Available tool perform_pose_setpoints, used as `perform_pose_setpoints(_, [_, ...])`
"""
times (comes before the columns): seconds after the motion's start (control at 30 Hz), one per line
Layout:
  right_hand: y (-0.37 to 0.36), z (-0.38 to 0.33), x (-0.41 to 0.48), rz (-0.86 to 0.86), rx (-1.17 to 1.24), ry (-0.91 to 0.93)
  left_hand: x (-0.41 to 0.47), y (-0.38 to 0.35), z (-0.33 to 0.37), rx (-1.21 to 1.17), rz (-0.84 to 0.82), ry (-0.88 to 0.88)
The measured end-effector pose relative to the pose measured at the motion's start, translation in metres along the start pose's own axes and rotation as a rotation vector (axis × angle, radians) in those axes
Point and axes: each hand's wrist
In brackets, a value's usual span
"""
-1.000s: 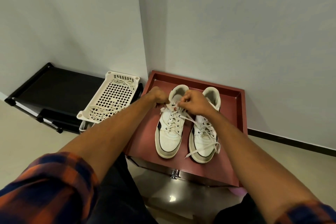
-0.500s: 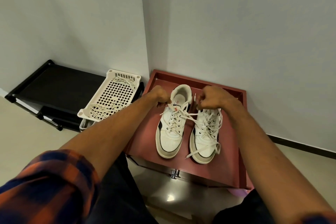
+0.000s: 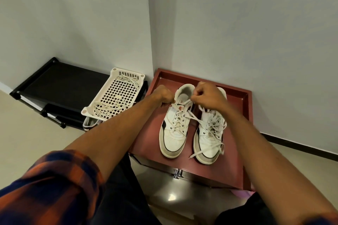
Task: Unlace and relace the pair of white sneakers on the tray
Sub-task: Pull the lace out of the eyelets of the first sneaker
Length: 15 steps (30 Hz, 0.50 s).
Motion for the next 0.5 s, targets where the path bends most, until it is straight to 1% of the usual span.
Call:
perform_pose_setpoints(0.03, [0.017,0.008,-0.003,-0.011,0.079,-0.019,0.001,0.001,-0.001,-0.016,-0.001,0.011])
perform_pose_setpoints(0.1, [0.050,0.023,-0.010,-0.097,0.129,-0.051,0.002,0.000,-0.004,-0.068,-0.020,0.031])
perform_pose_setpoints(0.17, [0.069,0.035,-0.016,-0.237,0.038,-0.134,0.002,0.001,-0.004,-0.096,-0.021,0.044])
perform_pose_setpoints(0.23, [0.072,0.039,-0.019,-0.391,-0.141,-0.193,0.001,0.000,-0.003,-0.112,-0.012,0.036])
perform_pose_setpoints(0.27, [0.067,0.040,-0.018,-0.434,-0.204,-0.199,0.000,-0.001,-0.003,-0.111,-0.002,0.023])
perform_pose_setpoints(0.33, [0.054,0.041,-0.015,-0.487,-0.252,-0.171,-0.004,-0.005,-0.002,-0.092,0.037,-0.036])
perform_pose_setpoints(0.4, [0.043,0.032,-0.011,-0.420,-0.243,-0.141,-0.011,-0.008,-0.004,-0.045,0.117,-0.160])
perform_pose_setpoints(0.5, [0.023,0.012,-0.005,-0.189,-0.220,-0.068,-0.021,-0.013,-0.009,0.152,0.271,-0.424])
Point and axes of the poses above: each hand's wrist, its own x-axis towards the middle knuckle, its own y-axis out of the back of the hand, z = x × y, and after that the axes turned 2 degrees about -x, right-handed
